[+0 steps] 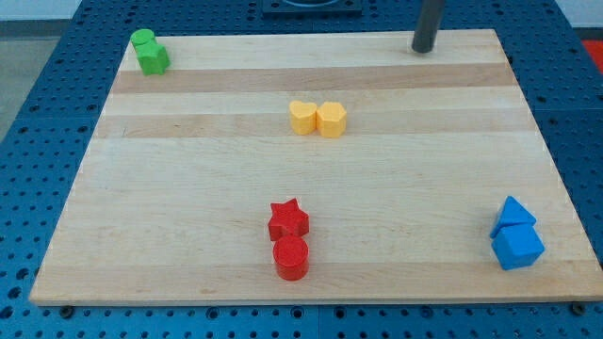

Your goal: Separate the green blocks

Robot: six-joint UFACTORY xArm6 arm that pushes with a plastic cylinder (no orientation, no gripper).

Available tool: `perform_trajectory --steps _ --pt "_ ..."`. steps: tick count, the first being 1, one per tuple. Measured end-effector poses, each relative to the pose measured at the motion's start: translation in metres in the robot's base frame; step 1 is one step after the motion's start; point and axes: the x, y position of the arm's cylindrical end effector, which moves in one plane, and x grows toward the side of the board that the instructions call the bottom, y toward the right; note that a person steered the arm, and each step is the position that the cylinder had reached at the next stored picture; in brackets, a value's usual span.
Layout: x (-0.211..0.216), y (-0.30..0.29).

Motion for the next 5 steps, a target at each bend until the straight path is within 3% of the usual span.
perform_trajectory --steps 3,4,5 --pt "-0.006 -0.171" --pt "0.02 -0.212" --pt "0.078 -0.245"
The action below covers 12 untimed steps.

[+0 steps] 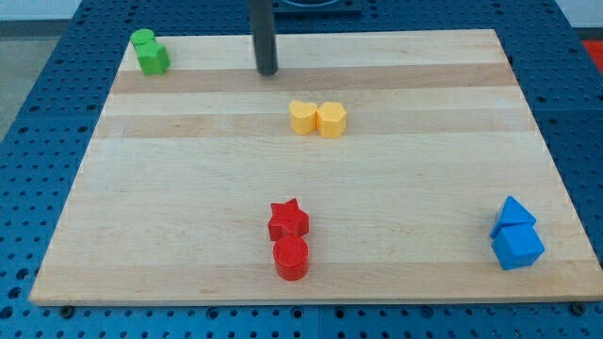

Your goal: Separate the green blocks

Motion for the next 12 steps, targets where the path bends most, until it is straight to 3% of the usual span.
perform_trajectory --steps 1,3,5,7,8,9,12 --pt "0.045 -0.071" --pt "0.03 -0.217" --pt "0.027 -0.219" --pt "-0.055 -0.218" --pt "-0.062 -0.218" --pt "-0.11 -0.218" --pt "-0.104 -0.186"
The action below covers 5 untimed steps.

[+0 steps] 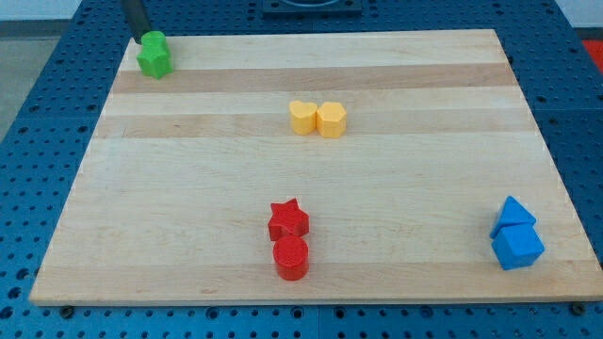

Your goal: Separate the green blocks

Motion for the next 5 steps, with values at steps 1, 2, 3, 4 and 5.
perform_trajectory --steps 1,2,3,4,5 --pt "0.026 0.003" --pt "0.055 0.022" --pt "0.08 0.045" --pt "0.107 0.077" --pt "0.122 0.089"
